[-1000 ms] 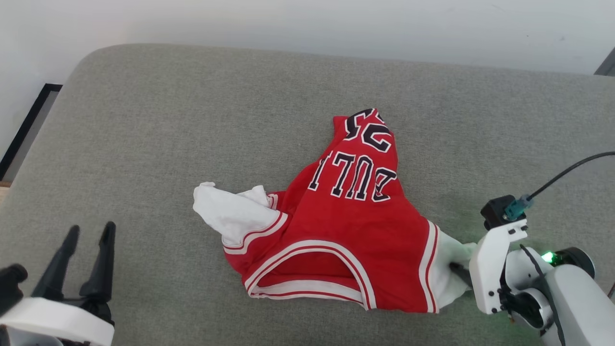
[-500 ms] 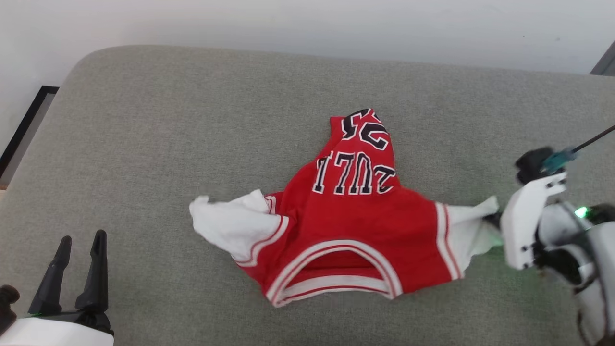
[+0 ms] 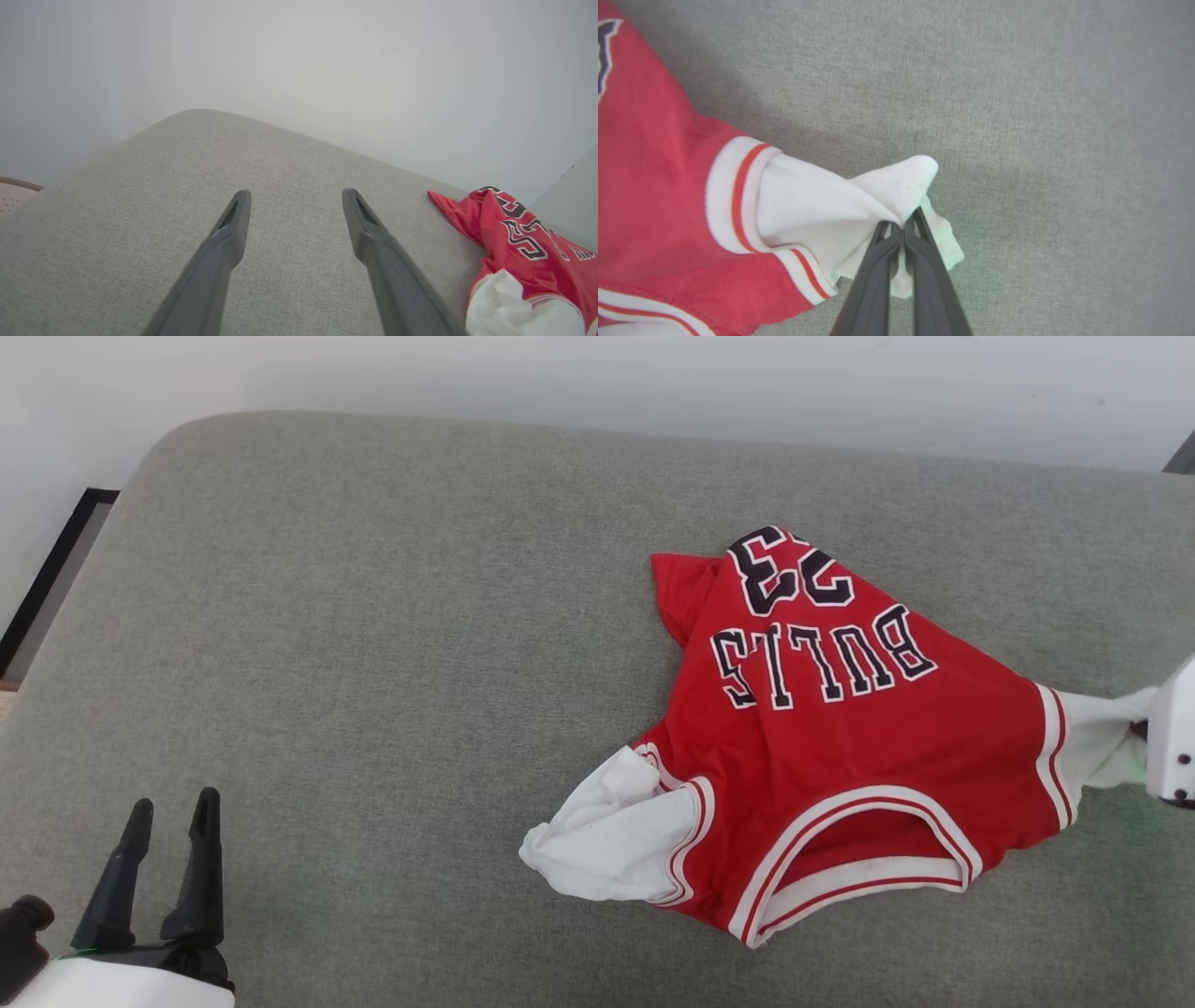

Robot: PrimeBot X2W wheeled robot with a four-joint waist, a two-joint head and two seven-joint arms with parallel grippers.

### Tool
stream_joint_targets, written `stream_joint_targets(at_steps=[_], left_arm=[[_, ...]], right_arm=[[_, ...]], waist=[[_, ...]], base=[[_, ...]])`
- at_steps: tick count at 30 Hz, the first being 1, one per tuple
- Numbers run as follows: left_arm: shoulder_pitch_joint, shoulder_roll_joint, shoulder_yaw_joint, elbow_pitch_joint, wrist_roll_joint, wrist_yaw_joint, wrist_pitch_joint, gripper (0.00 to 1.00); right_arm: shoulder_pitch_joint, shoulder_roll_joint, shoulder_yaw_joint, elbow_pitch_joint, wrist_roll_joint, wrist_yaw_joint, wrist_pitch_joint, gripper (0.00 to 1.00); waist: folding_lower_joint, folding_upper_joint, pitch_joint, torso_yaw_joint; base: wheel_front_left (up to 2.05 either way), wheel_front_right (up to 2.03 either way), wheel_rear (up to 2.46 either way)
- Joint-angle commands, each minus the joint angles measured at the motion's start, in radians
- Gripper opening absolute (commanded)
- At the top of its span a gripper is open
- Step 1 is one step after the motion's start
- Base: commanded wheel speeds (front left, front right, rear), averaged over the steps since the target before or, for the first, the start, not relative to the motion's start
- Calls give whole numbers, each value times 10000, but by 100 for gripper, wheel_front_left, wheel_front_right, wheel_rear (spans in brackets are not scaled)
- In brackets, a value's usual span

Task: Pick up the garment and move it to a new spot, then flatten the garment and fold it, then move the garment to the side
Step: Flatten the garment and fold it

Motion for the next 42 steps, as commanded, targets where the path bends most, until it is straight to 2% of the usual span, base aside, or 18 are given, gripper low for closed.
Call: stream_joint_targets(at_steps=[1, 2, 4, 5, 8, 13, 22, 28, 34, 42], left_arm=[[-141, -20, -16, 41, 67, -45, -64, 100], [-165, -25, -51, 68, 42, -72, -64, 100], [-208, 0, -141, 92, -14, -117, -63, 100], [-245, 44, -237, 103, -11, -117, -41, 100], [-373, 148, -536, 89, -122, -143, 125, 100], [-596, 379, -965, -45, -295, -178, 557, 100], [-1338, 1053, -1928, -729, -947, -191, 2671, 100], [-2020, 1326, -2610, -1124, -1062, -155, 4183, 100], [-2550, 1390, -3203, -1222, -1084, -107, 5293, 100], [-3127, 1477, -3974, -966, -1230, 201, 7092, 100]], right_arm=[[-119, 182, -170, 384, -178, -7, -84, 0], [-169, 279, -275, 657, -266, -9, -148, 0], [-335, 428, -503, 1037, -492, -7, -439, 42], [-365, 510, -557, 1182, -613, -7, -580, 100], [-439, 617, -613, 1447, -775, -7, -954, 100], [-424, 661, -510, 1155, -792, -7, -1346, 100], [341, 939, -359, -1352, -383, -7, -2536, 100], [984, 1634, -438, -3257, -662, -7, -3688, 100], [1522, 2611, -656, -4735, -1281, -6, -5110, 100], [2145, 3712, -733, -5812, -2007, -6, -6521, 100]], waist=[[0, 0, 35, 39], [0, 0, 43, 55], [0, 0, 64, 70], [0, 0, 69, 80], [0, 0, 58, 76], [0, 0, -9, -58], [0, 0, -14, -707], [0, 0, 80, -1245], [0, 0, 222, -1723], [0, 0, 533, -2239]], base=[[0, 0, 0], [0, 0, 0], [0, 0, 0], [0, 0, 0], [0, 0, 0], [0, 0, 0], [0, 0, 0], [0, 0, 0], [0, 0, 0], [0, 0, 0]])
